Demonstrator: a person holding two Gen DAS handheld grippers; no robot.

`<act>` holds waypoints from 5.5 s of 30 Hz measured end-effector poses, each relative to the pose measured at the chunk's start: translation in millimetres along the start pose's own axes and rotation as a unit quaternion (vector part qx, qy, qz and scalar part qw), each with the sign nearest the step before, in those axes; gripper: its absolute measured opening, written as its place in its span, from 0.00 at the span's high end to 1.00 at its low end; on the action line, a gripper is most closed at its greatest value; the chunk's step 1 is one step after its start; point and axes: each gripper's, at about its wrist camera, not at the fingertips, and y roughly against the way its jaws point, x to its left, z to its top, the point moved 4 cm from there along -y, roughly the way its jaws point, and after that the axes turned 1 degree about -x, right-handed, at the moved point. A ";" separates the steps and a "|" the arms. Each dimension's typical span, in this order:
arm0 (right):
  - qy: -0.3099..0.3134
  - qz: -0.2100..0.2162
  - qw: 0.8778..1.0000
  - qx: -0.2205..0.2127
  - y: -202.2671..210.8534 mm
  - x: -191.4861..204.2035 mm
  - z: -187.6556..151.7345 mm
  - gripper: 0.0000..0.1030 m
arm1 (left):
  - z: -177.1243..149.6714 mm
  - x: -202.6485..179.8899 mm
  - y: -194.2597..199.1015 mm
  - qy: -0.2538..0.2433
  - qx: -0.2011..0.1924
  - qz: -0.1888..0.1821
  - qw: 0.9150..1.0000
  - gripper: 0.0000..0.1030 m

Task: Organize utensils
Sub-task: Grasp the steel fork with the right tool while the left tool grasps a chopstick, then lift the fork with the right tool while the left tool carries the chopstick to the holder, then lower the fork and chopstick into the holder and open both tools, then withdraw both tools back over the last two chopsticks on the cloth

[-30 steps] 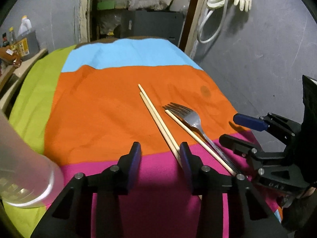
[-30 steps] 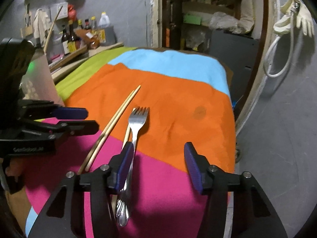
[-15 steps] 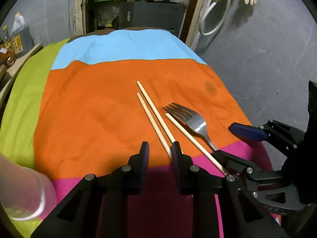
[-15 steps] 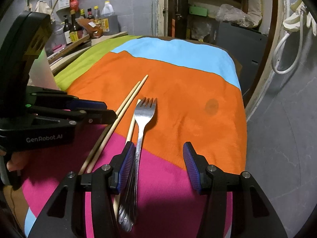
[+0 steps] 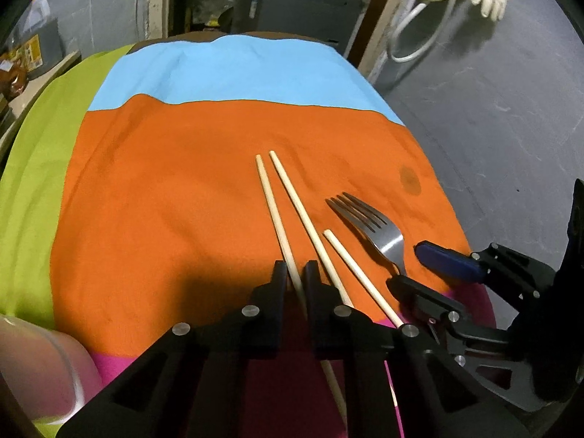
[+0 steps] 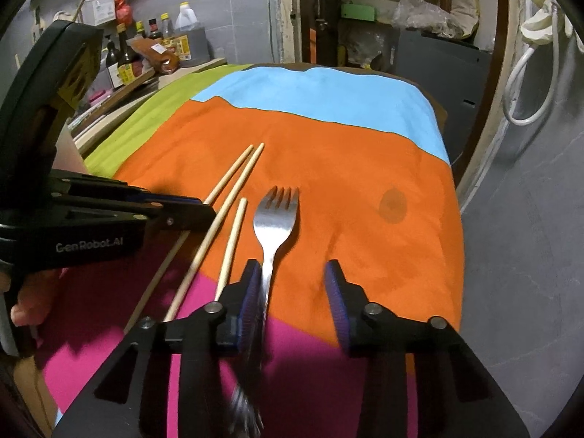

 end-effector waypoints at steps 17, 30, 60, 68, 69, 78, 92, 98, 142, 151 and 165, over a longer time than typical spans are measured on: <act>-0.028 0.003 1.000 -0.005 -7.7 0.0 10.7 0.94 | 2.7 1.3 -0.3 0.001 0.011 0.010 1.000 0.97; -0.015 -0.035 0.989 -0.141 47.5 17.5 12.5 0.94 | -23.8 -6.2 57.1 -0.021 -0.130 -0.012 0.991 0.98; 0.026 0.028 0.940 -0.339 145.6 133.9 92.0 0.95 | -51.3 41.8 243.2 -0.013 -0.457 0.060 0.887 0.98; 0.033 0.079 0.926 -0.369 144.9 182.5 122.6 0.95 | -54.6 104.6 288.9 0.031 -0.486 0.076 0.870 0.98; 0.032 0.083 0.924 -0.371 143.8 186.3 126.0 0.95 | -55.1 114.3 294.5 0.040 -0.490 0.076 0.867 0.98; 0.027 0.112 0.921 -0.372 114.7 218.5 149.9 0.95 | -56.0 190.7 316.3 0.126 -0.503 0.081 0.851 0.98; 0.029 0.114 0.934 -0.339 79.6 224.5 146.7 0.95 | -54.4 193.7 295.3 0.126 -0.510 0.094 0.846 0.98; 0.034 0.113 0.941 -0.318 68.6 225.9 141.5 0.95 | -54.2 188.2 280.1 0.115 -0.504 0.111 0.849 0.98; 0.026 0.118 0.954 -0.273 60.4 220.3 115.0 0.76 | -81.0 168.8 260.4 0.097 -0.439 0.121 0.885 0.85; 0.019 0.097 0.943 -0.319 89.2 205.5 116.1 0.50 | -79.4 158.9 277.3 0.095 -0.451 0.122 0.879 0.58; -0.008 0.014 0.926 -0.376 138.4 149.3 100.2 0.00 | -78.1 127.9 287.8 0.088 -0.471 0.112 0.871 0.07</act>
